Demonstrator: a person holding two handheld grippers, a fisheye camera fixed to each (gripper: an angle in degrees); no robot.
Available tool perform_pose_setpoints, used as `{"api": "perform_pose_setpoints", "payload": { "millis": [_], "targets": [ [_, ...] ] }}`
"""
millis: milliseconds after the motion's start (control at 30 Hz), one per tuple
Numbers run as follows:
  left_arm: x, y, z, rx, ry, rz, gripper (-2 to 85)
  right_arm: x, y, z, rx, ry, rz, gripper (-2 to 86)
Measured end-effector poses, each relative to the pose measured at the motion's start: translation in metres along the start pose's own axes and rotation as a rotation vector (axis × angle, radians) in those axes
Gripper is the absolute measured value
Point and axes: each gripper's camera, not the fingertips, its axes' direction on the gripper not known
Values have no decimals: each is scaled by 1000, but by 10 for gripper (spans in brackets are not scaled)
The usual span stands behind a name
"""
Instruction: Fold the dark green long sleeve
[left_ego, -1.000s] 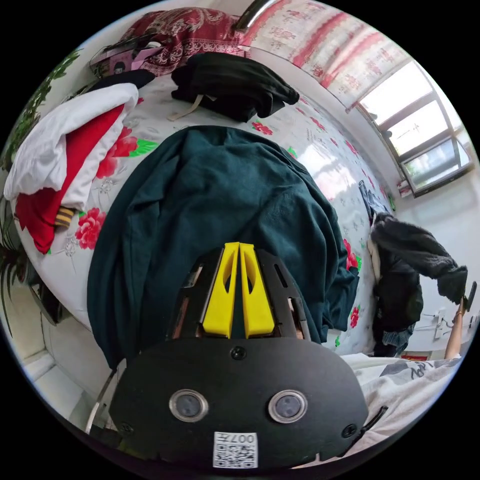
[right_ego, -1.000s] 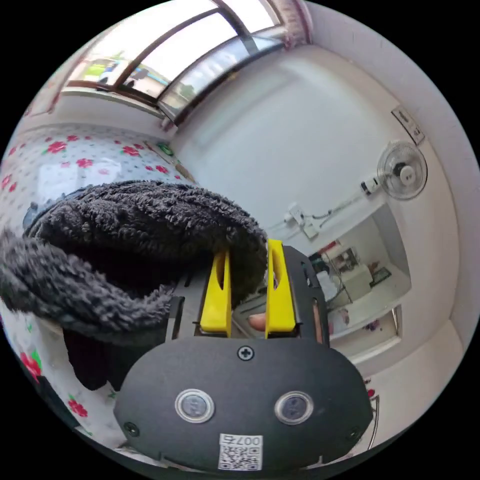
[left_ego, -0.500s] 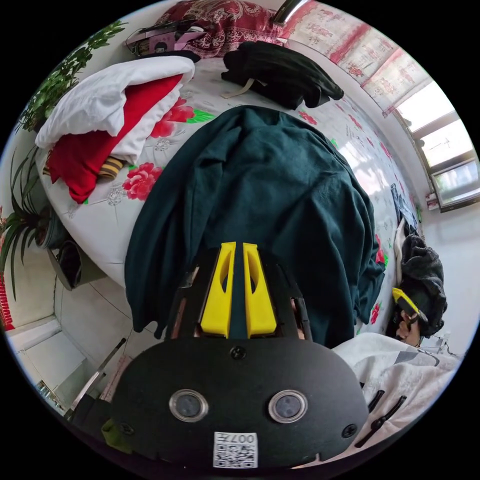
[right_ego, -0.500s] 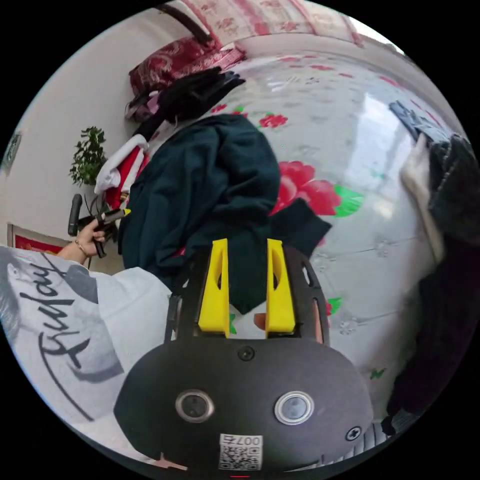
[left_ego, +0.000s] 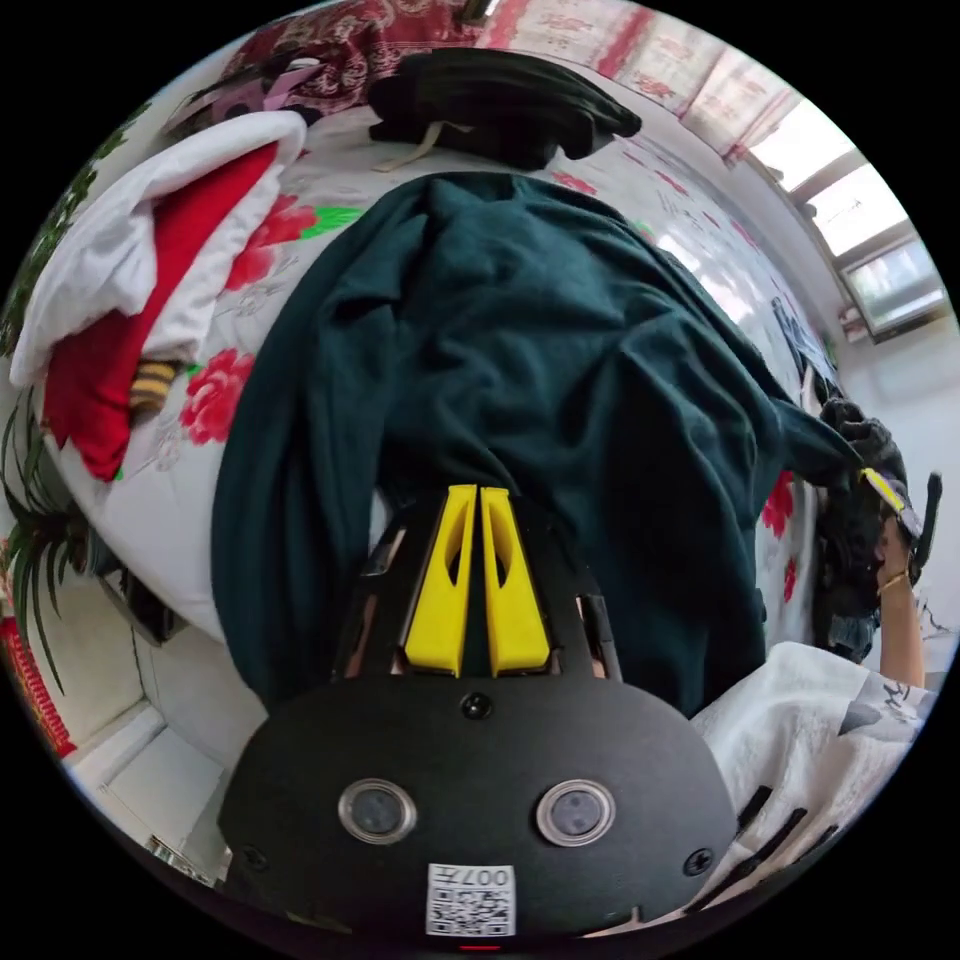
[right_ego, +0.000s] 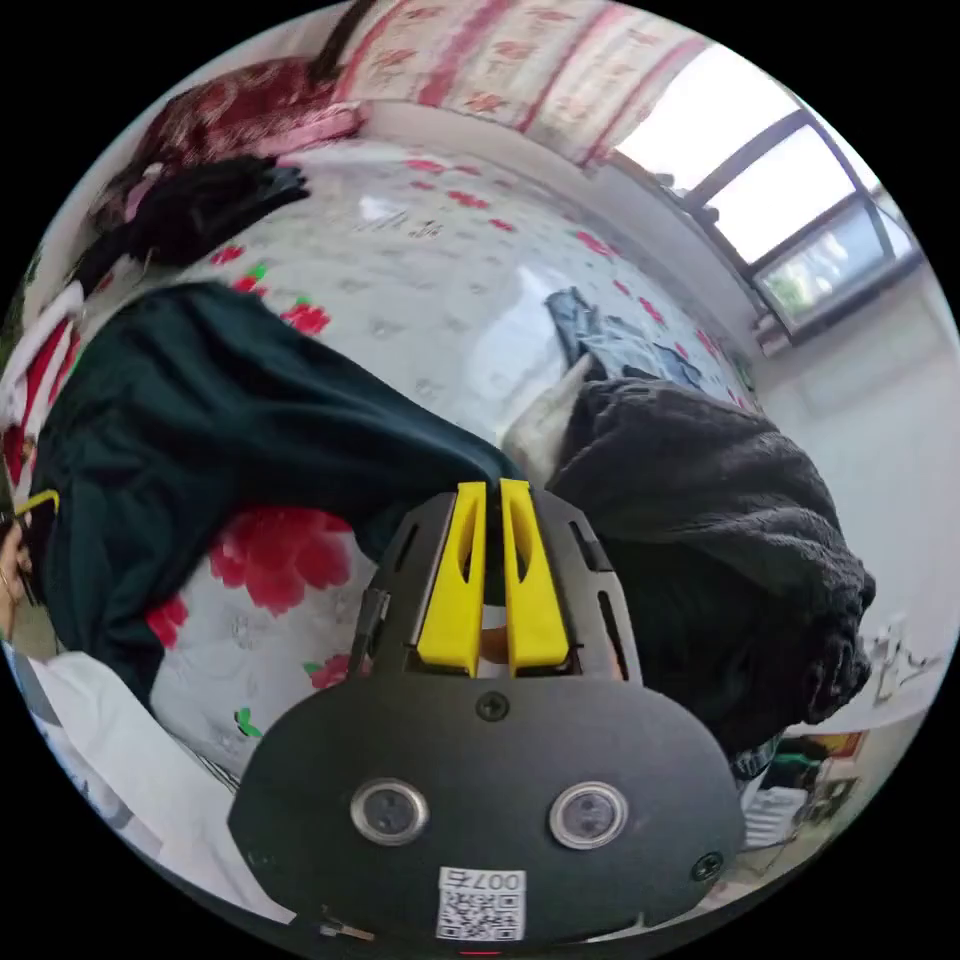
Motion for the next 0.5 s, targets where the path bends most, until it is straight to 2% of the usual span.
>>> {"api": "perform_pose_setpoints", "payload": {
  "millis": [100,200,300,367,500],
  "targets": [
    [32,-38,22,-50,197,28,-10,69,-8,-17,35,20,224,21],
    [57,-54,24,-98,198,65,-9,66,13,-29,100,-41,199,35],
    [62,-33,4,-62,126,155,-8,33,58,-14,66,-381,85,56],
    [49,-8,-16,-20,102,156,-6,6,110,14,-24,-688,66,70],
    [0,65,-64,60,60,65,24,-28,180,53,-173,-855,96,81]
  ]
}}
